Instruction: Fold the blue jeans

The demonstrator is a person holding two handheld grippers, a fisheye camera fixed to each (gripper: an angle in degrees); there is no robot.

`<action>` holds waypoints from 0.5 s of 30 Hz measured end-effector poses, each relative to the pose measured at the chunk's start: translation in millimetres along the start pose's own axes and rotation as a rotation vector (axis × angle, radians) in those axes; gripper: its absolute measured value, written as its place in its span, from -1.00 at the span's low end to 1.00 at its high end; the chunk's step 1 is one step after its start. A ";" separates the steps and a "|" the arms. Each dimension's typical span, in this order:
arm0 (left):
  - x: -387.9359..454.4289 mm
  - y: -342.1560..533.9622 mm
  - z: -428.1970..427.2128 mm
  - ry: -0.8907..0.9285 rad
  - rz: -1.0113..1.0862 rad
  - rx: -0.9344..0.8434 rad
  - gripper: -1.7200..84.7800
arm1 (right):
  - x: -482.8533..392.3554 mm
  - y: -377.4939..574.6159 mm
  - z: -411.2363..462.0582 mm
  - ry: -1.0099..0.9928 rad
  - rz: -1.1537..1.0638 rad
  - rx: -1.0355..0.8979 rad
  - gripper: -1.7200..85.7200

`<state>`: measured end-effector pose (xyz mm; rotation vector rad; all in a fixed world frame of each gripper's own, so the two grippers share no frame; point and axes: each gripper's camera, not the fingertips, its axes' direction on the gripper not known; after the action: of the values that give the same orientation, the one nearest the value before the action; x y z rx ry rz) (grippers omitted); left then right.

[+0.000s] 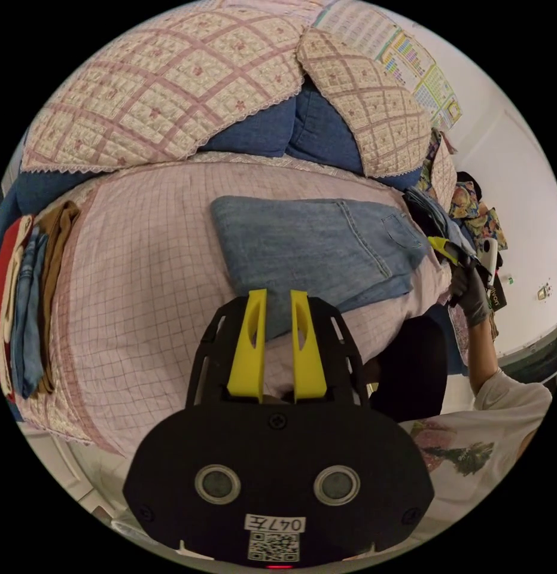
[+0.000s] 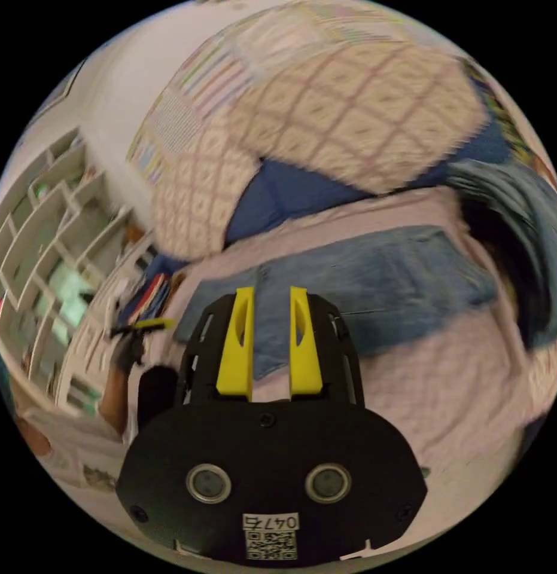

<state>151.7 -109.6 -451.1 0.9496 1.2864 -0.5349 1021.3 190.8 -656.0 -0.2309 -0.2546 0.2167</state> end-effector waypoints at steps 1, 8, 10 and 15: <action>5.1 -3.1 -1.8 0.004 0.014 0.005 -0.81 | 30.5 3.8 -28.4 0.039 0.126 0.098 -0.82; 88.8 -50.5 38.5 0.189 0.183 0.013 -0.80 | 121.0 20.1 -84.7 0.166 0.467 0.207 -0.72; 103.8 -59.4 62.1 0.198 0.194 -0.003 -0.80 | 127.7 18.3 -80.9 0.129 0.508 0.193 -0.73; 111.4 -56.9 124.9 0.211 0.203 -0.090 -0.80 | 132.7 19.5 -73.4 0.061 0.641 0.205 -0.79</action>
<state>202.8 -225.3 -574.6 1.0682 1.3708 -0.2210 1163.1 226.7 -700.4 -0.1092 -0.0892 0.8647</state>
